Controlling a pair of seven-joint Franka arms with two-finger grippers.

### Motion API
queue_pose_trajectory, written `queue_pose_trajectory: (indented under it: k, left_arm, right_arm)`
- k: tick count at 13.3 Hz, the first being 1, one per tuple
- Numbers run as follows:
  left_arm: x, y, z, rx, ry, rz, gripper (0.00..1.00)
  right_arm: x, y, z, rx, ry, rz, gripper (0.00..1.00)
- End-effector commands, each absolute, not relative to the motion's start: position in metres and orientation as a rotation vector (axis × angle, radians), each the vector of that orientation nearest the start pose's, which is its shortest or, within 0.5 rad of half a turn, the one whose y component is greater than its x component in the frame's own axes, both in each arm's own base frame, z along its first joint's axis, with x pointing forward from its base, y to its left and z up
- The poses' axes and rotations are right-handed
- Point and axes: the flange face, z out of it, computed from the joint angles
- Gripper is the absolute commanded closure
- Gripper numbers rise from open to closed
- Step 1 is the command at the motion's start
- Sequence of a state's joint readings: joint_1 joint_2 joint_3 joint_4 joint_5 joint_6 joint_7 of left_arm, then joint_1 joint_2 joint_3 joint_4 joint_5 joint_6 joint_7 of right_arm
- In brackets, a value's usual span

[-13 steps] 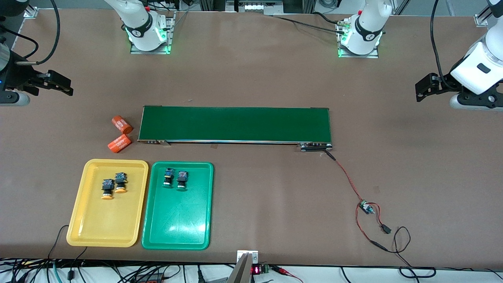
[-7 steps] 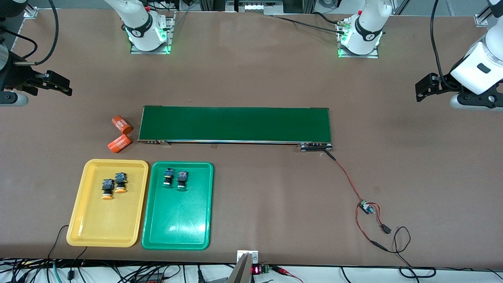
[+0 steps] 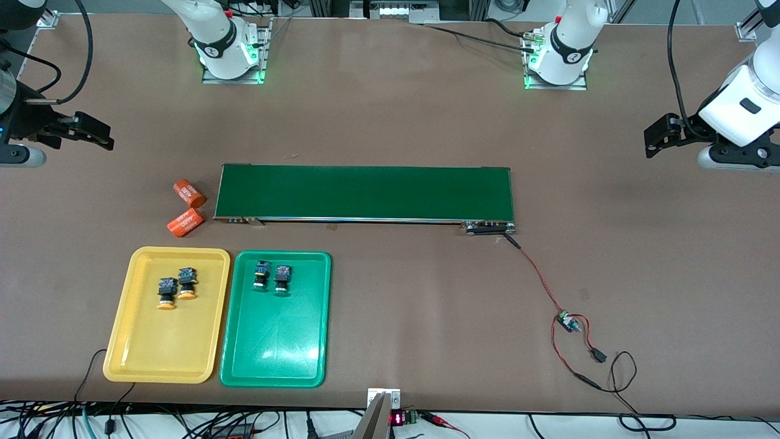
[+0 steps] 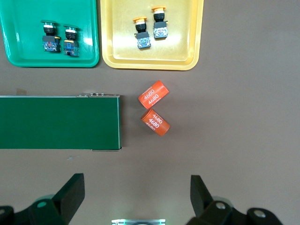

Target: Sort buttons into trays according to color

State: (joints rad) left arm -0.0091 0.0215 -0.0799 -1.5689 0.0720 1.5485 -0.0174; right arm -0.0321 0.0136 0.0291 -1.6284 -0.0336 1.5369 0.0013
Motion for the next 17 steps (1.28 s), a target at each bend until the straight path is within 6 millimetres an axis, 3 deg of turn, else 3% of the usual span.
queue_pose_trajectory:
  k: [1,4,10,17]
  left_arm:
    - [0.558,-0.039,0.617,-3.08,0.126,0.067,0.0]
    - [0.557,-0.039,0.618,-3.08,0.128,0.065,0.0]
    - [0.557,-0.039,0.618,-3.079,0.128,0.065,0.0]
    - [0.557,-0.039,0.618,-3.08,0.128,0.065,0.0]
  right_arm:
    - [0.55,-0.003,0.59,-3.155,0.029,0.16,0.0]
    - [0.551,0.003,0.589,-3.152,0.014,0.157,0.0]
    - [0.554,0.033,0.587,-3.154,-0.012,0.144,0.0]
    - [0.554,0.033,0.587,-3.151,-0.01,0.135,0.0]
